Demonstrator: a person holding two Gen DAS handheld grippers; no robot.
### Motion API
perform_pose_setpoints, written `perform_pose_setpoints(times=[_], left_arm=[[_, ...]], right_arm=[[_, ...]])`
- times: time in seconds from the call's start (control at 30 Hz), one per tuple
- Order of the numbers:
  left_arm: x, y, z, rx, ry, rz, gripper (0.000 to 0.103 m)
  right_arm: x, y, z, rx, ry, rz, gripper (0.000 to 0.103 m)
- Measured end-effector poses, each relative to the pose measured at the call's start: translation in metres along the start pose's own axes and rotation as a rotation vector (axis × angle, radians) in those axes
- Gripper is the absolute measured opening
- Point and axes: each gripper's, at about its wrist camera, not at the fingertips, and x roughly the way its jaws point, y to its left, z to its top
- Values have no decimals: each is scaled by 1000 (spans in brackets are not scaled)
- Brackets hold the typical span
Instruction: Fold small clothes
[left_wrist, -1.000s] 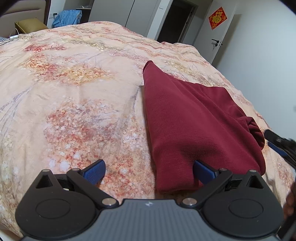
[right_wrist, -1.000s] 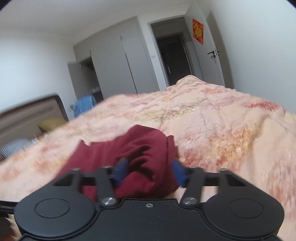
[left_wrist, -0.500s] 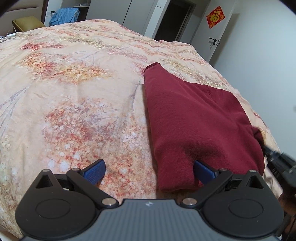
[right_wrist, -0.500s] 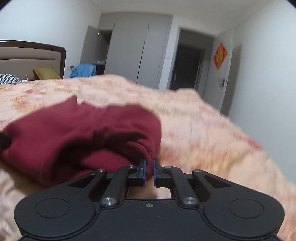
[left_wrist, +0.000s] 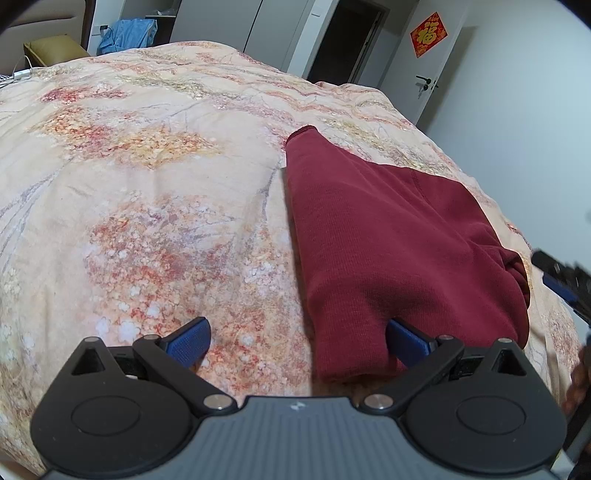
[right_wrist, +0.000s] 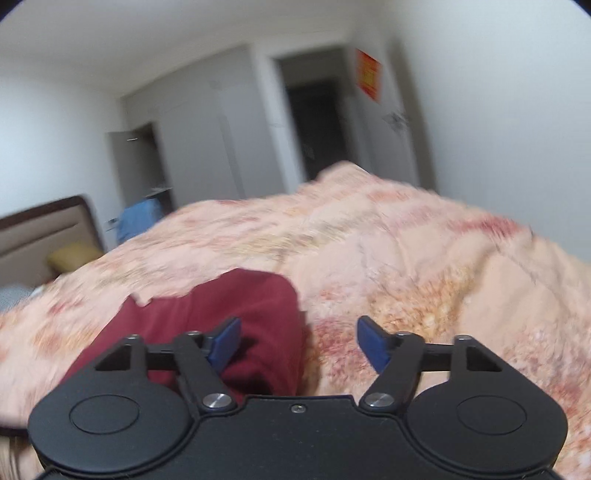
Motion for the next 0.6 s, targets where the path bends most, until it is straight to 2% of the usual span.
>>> perform_pose_setpoints(times=[0.1, 0.2, 0.3, 0.4, 0.53, 0.6], left_arm=[[0, 0, 0, 0, 1, 0, 103], [0, 0, 0, -2, 3, -2, 103], [0, 1, 0, -2, 1, -4, 103], [0, 1, 0, 1, -1, -5, 103], [-1, 0, -1, 5, -4, -5, 103], [-1, 0, -1, 5, -3, -5, 103]], right_arm=[[22, 4, 6, 31, 39, -25, 81], [29, 9, -3, 0, 83, -47, 81], [21, 10, -23, -62, 89, -74, 82], [12, 7, -44, -116, 85, -103, 88], [5, -1, -56, -98, 71, -103, 95], [4, -1, -55, -93, 66, -102, 95]])
